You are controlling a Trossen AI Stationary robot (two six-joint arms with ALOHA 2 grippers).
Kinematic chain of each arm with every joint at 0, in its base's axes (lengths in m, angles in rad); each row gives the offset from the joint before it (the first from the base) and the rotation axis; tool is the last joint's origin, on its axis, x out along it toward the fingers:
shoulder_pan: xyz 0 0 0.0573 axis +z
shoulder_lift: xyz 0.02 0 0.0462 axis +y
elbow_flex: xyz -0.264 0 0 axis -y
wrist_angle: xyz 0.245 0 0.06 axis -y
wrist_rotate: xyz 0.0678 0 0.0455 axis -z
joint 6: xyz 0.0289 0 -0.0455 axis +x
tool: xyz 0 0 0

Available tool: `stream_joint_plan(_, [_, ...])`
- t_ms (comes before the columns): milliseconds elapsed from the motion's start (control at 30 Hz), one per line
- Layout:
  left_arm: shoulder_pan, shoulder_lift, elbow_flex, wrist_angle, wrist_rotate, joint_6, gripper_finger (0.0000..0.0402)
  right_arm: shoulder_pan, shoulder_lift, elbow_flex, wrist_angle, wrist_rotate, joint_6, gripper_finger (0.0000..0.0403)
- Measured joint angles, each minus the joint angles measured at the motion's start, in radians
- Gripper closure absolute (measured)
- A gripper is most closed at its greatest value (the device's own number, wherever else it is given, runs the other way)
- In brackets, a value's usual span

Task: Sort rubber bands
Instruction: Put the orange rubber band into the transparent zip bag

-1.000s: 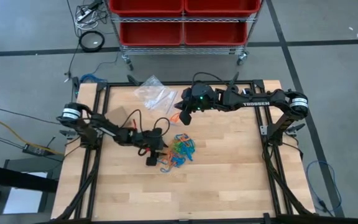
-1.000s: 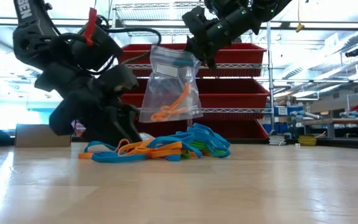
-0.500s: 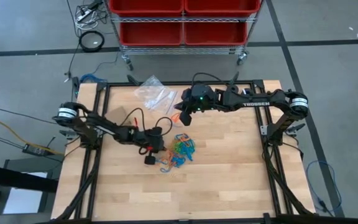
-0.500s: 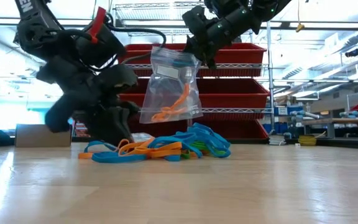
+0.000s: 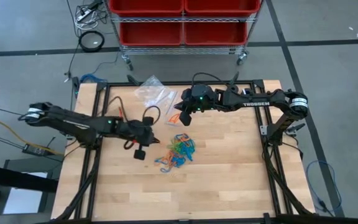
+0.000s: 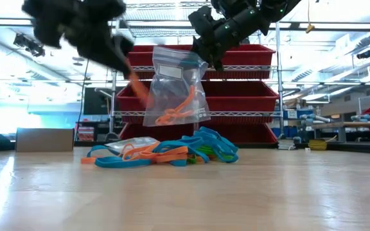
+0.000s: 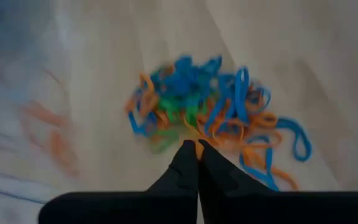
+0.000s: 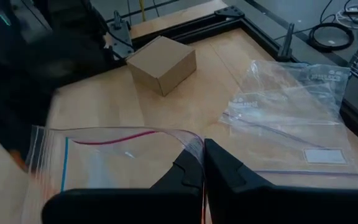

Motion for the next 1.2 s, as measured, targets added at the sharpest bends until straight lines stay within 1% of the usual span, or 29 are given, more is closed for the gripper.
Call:
stream_joint_plan(133, [-0.025,-0.009,0.092,-0.053,-0.017,0.038,0.0401,0.0,0.0,0.0,-0.001,0.0,0.0,0.0403])
stream_joint_plan(367, [-0.043,-0.011,0.221,-0.049,-0.061,0.135,0.0401,0.0,0.0,0.0,-0.003,0.0,0.002,0.0403])
stream_joint_plan(533, [-0.03,0.001,0.288,-0.062,-0.163,0.214,0.0401,0.0,0.0,0.0,0.0,0.0,0.003,0.0403])
stream_joint_plan(567, [-0.021,0.007,0.298,-0.065,-0.17,0.226,0.0401,0.0,0.0,0.0,0.001,0.0,0.003,0.0403])
stream_joint_plan(767, [0.058,0.072,0.347,-0.112,-0.183,0.268,0.0401,0.005,0.0,0.0,0.01,0.002,0.003,0.0403])
stream_joint_plan(867, [0.096,0.112,0.356,-0.122,-0.187,0.283,0.0401,0.006,0.0,0.0,0.009,0.002,0.003,0.0403])
stream_joint_plan(1000, [0.126,0.149,0.357,-0.126,-0.219,0.312,0.0397,0.006,0.0,0.0,0.007,0.002,0.003,0.0403])
stream_joint_plan(1100, [0.134,0.163,0.357,-0.126,-0.23,0.317,0.0386,0.006,0.0,0.0,0.006,0.002,0.003,0.0403])
stream_joint_plan(1200, [0.134,0.161,0.357,-0.091,-0.234,0.319,0.0354,0.006,0.0,0.0,0.005,0.002,0.003,0.0403])
